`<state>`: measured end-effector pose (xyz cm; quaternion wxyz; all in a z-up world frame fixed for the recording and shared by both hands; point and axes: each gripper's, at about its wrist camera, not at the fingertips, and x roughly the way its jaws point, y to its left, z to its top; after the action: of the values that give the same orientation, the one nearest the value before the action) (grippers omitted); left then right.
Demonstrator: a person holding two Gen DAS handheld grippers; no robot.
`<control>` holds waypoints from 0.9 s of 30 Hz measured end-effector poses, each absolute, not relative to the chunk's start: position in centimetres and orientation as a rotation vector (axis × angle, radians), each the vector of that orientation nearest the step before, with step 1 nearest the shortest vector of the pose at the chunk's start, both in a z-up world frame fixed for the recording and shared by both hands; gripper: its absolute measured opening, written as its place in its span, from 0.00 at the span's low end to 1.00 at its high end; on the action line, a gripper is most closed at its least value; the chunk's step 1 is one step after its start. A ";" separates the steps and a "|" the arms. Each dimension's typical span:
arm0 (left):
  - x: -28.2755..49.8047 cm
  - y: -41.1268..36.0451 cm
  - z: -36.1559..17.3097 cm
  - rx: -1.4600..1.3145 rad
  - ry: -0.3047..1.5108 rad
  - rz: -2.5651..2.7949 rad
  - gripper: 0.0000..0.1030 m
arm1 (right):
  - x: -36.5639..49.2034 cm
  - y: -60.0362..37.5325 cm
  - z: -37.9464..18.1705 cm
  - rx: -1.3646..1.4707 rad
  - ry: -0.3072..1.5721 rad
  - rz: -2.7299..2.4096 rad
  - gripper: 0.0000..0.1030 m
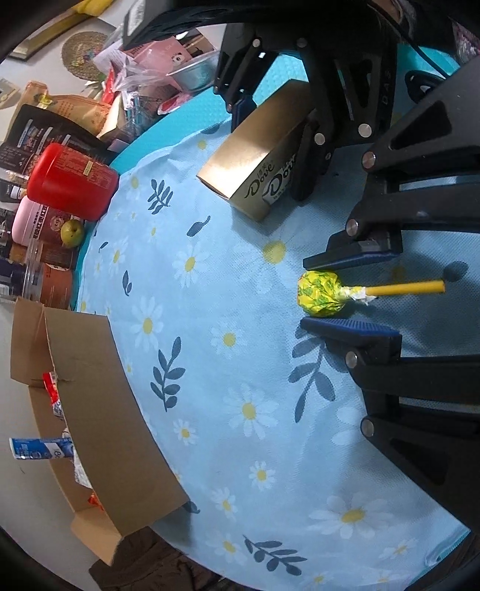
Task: Organize snacks
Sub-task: 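Lift the Dove box and lollipop with both tools and carry them over the box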
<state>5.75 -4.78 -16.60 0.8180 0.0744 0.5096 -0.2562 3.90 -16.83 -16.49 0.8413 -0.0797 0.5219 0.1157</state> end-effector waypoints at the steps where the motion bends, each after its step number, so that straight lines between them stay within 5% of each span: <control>1: 5.7 -5.0 -16.6 0.170 1.083 -0.542 0.24 | 3.9 -16.9 -16.5 -0.167 1.100 0.246 0.63; 21: 5.2 -5.2 -16.7 0.203 1.056 -0.524 0.24 | 3.3 -17.5 -16.8 -0.147 1.052 0.243 0.68; 22: 5.2 -5.1 -16.6 0.191 1.056 -0.521 0.24 | 3.2 -17.4 -16.7 -0.151 1.048 0.249 0.65; 24: 5.2 -5.0 -16.5 0.174 1.058 -0.525 0.23 | 2.9 -16.9 -16.5 -0.164 1.037 0.289 0.41; 27: 5.3 -4.3 -16.3 0.099 1.080 -0.573 0.23 | 2.5 -15.9 -16.3 -0.213 1.023 0.302 0.36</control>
<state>5.27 -4.28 -16.33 0.8178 0.0464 0.5067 -0.2689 2.51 -15.94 -16.29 0.8556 -0.1013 0.4867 0.1439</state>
